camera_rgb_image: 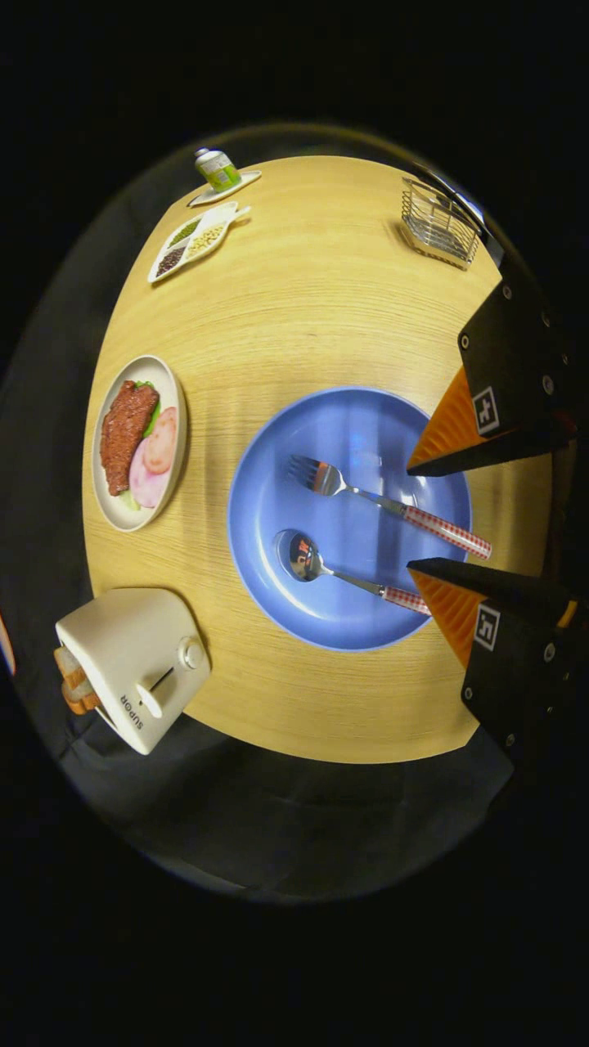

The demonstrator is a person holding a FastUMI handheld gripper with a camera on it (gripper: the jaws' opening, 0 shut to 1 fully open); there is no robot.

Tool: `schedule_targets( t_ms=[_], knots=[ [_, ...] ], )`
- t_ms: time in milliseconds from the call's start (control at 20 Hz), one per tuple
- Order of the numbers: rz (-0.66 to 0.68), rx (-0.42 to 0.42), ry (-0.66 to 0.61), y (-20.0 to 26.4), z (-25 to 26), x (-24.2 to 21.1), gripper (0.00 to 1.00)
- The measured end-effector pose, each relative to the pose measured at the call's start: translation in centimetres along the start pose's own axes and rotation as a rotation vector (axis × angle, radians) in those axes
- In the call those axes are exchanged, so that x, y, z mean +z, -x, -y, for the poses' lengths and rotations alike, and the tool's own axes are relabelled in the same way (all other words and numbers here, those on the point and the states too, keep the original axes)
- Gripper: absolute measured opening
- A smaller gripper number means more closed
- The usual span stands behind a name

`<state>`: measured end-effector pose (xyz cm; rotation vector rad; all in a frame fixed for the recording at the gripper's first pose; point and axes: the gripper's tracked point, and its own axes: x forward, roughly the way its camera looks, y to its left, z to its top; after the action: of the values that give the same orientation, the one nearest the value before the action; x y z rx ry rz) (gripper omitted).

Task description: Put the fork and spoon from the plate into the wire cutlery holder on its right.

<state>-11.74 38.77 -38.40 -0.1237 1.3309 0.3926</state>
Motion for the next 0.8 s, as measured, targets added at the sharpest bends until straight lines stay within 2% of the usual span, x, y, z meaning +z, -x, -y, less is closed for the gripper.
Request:
schedule_targets(
  t_ms=[300, 550, 800],
  knots=[
    [-0.102, -0.016, -0.026, -1.4, -0.9, -2.2, 0.37],
    [-0.147, -0.022, -0.024, -1.9, -1.4, -2.7, 0.13],
    [-0.127, 0.026, -0.049, -2.4, -1.8, -1.9, 0.11]
  ],
)
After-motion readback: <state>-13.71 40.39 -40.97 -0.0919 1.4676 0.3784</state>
